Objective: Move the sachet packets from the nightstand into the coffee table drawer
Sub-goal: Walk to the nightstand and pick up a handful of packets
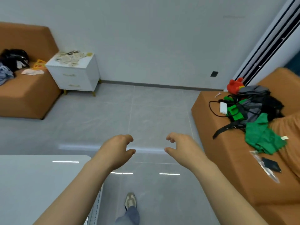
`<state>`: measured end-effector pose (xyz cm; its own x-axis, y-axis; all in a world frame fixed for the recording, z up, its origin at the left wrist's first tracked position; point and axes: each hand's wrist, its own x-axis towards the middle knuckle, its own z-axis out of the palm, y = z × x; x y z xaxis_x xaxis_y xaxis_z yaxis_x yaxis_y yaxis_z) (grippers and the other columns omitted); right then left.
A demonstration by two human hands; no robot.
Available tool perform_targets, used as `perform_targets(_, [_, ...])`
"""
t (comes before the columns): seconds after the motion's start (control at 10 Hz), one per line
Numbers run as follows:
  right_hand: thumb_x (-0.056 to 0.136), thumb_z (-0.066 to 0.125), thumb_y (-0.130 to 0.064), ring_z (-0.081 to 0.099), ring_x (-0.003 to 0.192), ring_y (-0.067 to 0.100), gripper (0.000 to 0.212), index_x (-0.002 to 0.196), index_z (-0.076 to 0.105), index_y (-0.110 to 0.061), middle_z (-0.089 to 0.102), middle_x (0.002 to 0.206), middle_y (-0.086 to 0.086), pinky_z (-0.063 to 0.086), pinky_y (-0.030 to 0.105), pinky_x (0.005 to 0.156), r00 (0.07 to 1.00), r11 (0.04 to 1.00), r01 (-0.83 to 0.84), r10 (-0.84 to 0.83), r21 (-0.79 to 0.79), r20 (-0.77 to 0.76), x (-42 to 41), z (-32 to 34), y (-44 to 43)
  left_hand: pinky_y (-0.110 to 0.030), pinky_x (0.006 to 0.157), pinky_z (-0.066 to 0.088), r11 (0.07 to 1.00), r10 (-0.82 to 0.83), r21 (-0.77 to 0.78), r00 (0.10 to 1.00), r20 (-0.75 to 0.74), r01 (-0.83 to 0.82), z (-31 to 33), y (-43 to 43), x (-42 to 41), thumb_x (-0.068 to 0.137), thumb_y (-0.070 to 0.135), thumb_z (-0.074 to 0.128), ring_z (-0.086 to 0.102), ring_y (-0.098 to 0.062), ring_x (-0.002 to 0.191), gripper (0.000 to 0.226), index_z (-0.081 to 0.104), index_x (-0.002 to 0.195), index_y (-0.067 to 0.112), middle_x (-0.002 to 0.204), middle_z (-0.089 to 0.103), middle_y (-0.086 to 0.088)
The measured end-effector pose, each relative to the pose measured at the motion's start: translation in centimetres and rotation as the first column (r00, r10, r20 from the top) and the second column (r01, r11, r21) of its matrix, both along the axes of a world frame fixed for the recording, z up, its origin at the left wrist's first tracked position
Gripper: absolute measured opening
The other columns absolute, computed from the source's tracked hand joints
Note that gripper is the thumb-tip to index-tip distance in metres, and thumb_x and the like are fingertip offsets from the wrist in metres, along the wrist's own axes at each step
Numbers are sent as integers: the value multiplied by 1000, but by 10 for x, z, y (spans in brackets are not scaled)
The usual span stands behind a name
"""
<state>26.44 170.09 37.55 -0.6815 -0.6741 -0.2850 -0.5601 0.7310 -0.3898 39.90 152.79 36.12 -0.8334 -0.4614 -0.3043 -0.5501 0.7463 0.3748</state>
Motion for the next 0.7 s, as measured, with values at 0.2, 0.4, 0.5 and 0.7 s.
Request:
perform_targets(0.2, [92,56,-31,54,114,17,43,134,49,-21,58,125,0,43,27,88,1000,1000,-16,16,22,16,-62,1,-99,-25,98,40,999,25,-39,1000,1,-25,7,-95,-58,94,37,52,50,-12,123,44,46,135,25,133,54,7])
perform_targets(0.4, [92,57,-30,56,109,17,42,132,51,-20,61,119,1,45,27,86,997,998,-54,53,27,52,-128,-2,-173,-26,100,41,997,71,-24,997,40,-70,5,-165,-113,93,37,53,51,-14,122,45,46,135,24,133,55,6])
perform_targets(0.5, [91,58,-30,56,109,17,43,132,51,-20,61,120,2,45,27,87,995,996,-87,87,4,49,-170,-5,-216,-27,100,42,993,113,-21,993,36,-112,3,-202,-148,93,36,54,52,-15,121,45,46,136,24,133,55,5])
perform_targets(0.7, [91,58,-30,55,115,18,43,132,51,-22,59,126,1,44,29,93,982,982,-190,190,-24,19,-258,1,-310,-27,99,43,971,238,-27,971,31,-238,11,-276,-218,93,36,54,52,-15,121,45,46,136,24,133,55,5])
